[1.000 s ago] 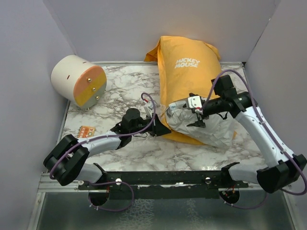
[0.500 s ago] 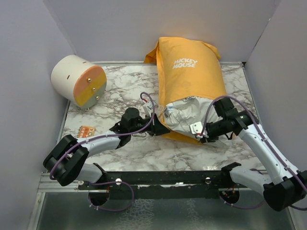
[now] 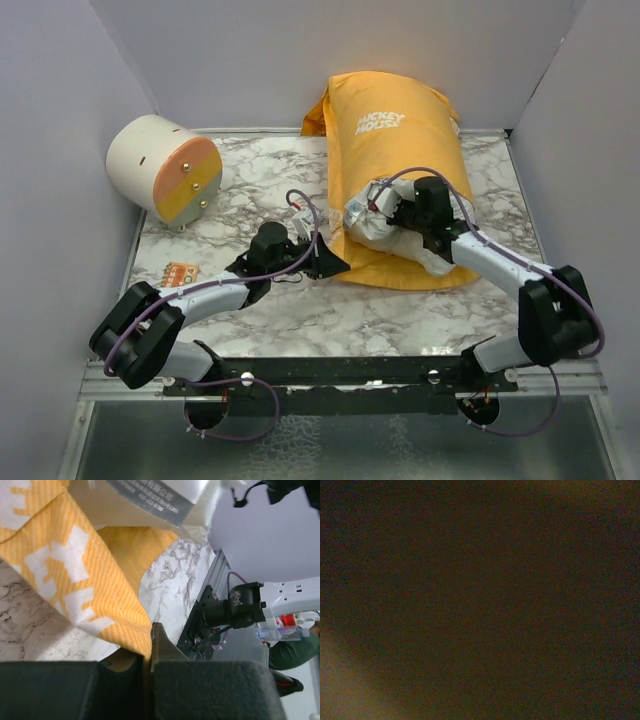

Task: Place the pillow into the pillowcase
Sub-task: Stuff the pillow into the pillowcase.

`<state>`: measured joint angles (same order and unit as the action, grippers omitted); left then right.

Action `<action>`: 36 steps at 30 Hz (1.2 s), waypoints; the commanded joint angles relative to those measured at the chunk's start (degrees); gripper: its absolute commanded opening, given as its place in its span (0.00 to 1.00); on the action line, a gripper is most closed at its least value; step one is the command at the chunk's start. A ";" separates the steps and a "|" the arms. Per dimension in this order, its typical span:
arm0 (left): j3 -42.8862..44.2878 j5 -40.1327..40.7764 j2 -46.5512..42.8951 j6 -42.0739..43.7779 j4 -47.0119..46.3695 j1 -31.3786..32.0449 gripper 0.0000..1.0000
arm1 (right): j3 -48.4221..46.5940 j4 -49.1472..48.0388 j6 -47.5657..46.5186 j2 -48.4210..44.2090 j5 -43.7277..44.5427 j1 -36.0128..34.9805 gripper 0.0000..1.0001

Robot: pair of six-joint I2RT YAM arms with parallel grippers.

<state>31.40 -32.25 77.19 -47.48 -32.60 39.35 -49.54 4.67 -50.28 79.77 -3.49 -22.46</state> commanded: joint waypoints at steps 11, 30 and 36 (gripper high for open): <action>-0.23 -4.92 -5.35 -1.02 -0.86 -2.97 0.00 | -8.14 23.11 -7.47 2.48 -27.11 1.38 0.48; 13.25 -10.85 -2.81 10.15 16.45 -13.43 0.00 | -10.64 69.88 -43.69 -18.77 -28.83 1.45 0.89; 14.56 -13.18 0.08 10.50 15.64 -14.50 0.00 | 2.74 45.40 -38.95 -19.36 -14.83 1.44 0.86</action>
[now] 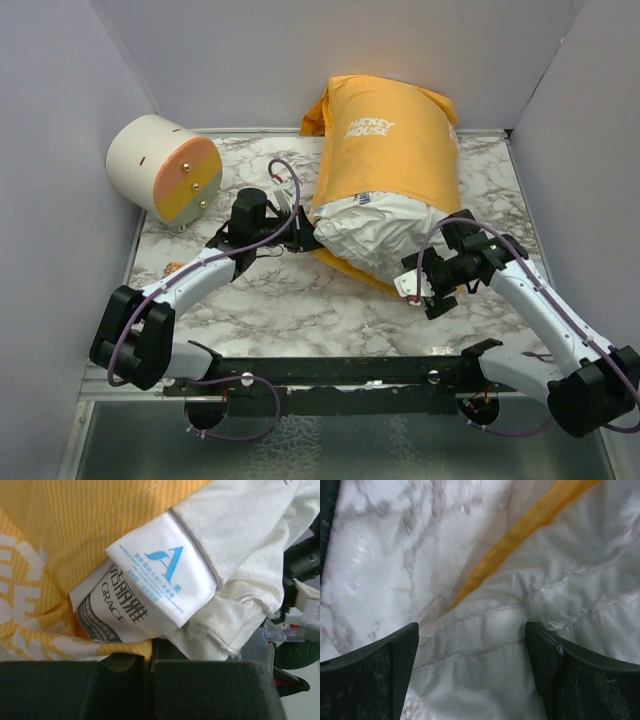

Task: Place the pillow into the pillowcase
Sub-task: Stuff the pillow into the pillowcase.

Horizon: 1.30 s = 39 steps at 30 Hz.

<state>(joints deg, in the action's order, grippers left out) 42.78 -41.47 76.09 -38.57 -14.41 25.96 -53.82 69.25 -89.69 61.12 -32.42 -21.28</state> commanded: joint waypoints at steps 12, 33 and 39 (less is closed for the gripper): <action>5.77 -4.02 4.53 2.27 -2.10 -3.12 0.00 | -1.05 -70.53 27.05 15.16 26.52 0.20 0.06; -31.90 26.31 -43.40 -23.97 -6.10 -1.56 0.88 | -14.24 -65.47 39.92 27.83 19.41 -2.30 0.04; -34.41 40.92 -37.60 -26.36 -15.49 15.19 0.88 | -17.14 -64.46 41.52 29.69 20.10 -2.54 0.04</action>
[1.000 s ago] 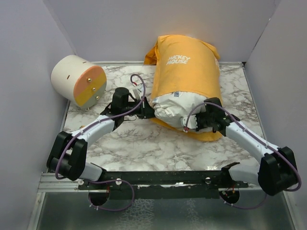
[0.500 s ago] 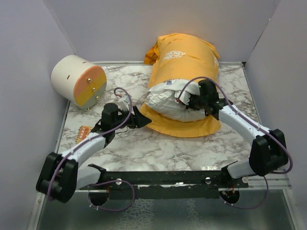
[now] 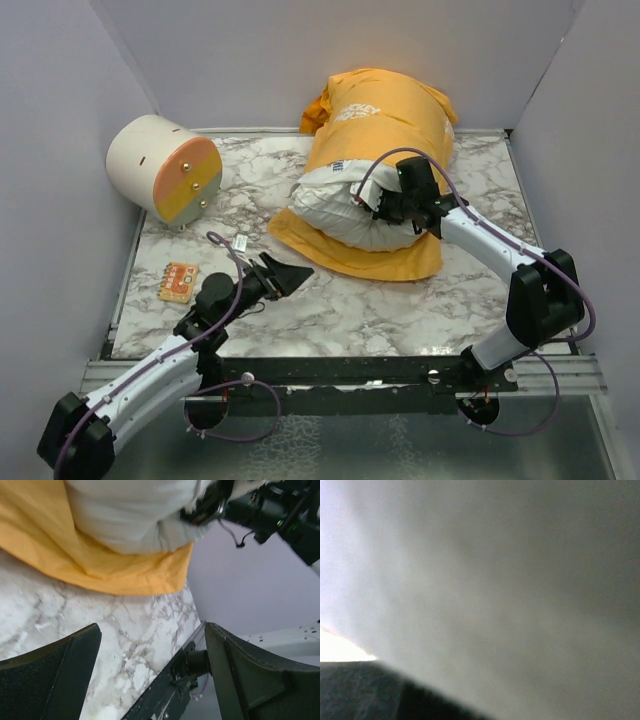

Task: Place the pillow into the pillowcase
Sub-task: Stuff the pillow into the pillowcase.

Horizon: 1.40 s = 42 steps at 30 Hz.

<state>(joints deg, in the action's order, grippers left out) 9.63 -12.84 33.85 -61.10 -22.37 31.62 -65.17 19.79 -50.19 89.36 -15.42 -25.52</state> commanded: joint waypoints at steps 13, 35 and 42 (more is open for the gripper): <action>11.59 29.32 52.58 -6.80 -44.51 27.33 0.89 | -5.28 -13.24 2.03 0.88 3.29 1.52 0.04; 28.32 51.09 84.27 -23.96 -47.33 35.63 0.91 | -4.55 -12.17 1.66 -0.21 2.61 1.52 0.04; 34.28 53.07 91.14 -25.35 -48.23 33.38 0.65 | -3.46 -12.70 1.50 -1.55 2.96 1.52 0.05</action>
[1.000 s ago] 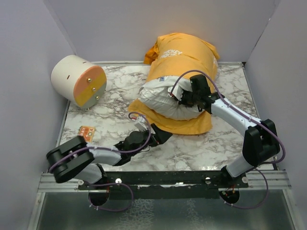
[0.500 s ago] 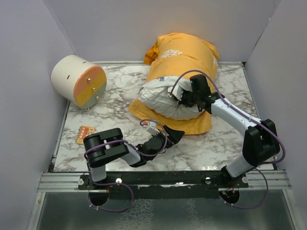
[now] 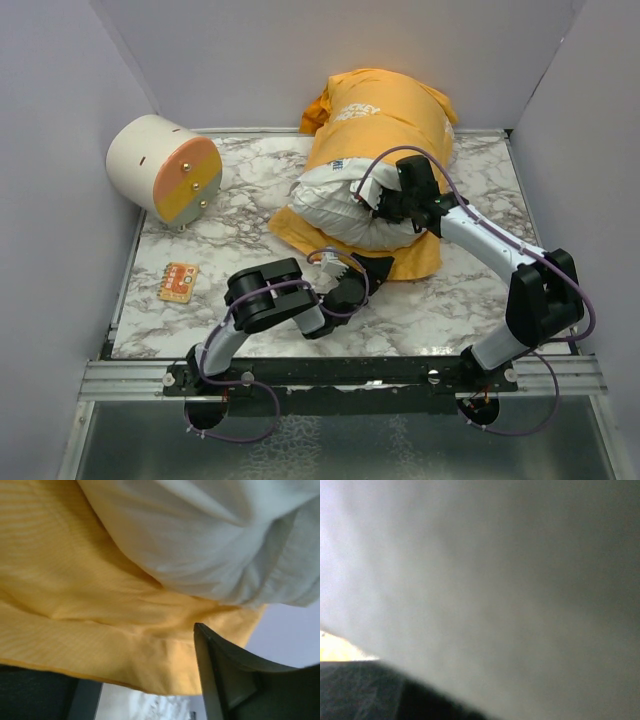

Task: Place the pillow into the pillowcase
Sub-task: Stuff the pillow into the pillowcase.

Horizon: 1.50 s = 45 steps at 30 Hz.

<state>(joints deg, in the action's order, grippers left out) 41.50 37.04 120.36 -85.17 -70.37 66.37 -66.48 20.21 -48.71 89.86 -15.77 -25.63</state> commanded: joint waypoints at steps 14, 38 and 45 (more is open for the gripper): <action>-12.27 -1.91 -8.77 30.50 -30.17 1.45 0.00 | 0.12 -3.64 -3.18 -4.83 1.93 1.72 0.05; -10.34 -9.44 -72.32 46.59 39.37 13.35 0.00 | 16.98 -12.82 -11.04 3.08 19.73 9.63 0.07; -10.48 -9.27 -69.57 50.56 41.02 13.22 0.00 | 10.06 15.08 -18.29 -1.61 -3.37 9.65 0.22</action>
<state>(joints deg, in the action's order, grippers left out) 32.23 29.58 49.41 -37.76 -29.12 79.64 -51.48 14.76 -61.76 90.72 -11.53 -17.37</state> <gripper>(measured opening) 0.008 0.113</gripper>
